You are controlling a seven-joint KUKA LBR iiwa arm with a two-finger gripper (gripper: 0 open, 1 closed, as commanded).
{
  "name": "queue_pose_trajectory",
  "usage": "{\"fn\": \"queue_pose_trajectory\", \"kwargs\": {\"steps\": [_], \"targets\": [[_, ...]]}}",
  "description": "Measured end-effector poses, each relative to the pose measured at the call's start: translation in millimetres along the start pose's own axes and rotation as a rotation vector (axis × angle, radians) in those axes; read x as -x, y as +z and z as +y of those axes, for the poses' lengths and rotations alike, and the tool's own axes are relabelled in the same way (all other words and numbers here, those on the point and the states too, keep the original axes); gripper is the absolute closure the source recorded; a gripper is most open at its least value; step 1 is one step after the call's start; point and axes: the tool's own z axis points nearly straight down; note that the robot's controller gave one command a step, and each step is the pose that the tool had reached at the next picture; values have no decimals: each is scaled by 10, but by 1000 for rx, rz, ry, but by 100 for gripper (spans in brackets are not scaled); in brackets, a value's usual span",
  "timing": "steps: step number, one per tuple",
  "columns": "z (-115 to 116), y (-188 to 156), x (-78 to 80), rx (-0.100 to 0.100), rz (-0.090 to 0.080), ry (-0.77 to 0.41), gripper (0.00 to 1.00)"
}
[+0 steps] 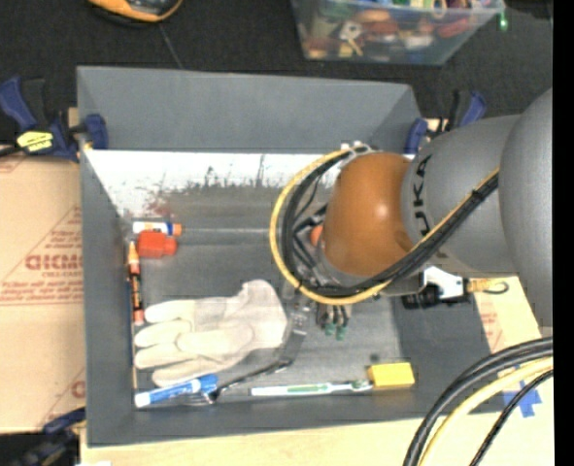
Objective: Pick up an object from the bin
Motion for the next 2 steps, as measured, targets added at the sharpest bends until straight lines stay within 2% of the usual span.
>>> {"fn": "queue_pose_trajectory", "kwargs": {"steps": [1,2], "targets": [[83,-55,444,1,-8,-69,0],[446,604,79,-1,4,160,0]]}}
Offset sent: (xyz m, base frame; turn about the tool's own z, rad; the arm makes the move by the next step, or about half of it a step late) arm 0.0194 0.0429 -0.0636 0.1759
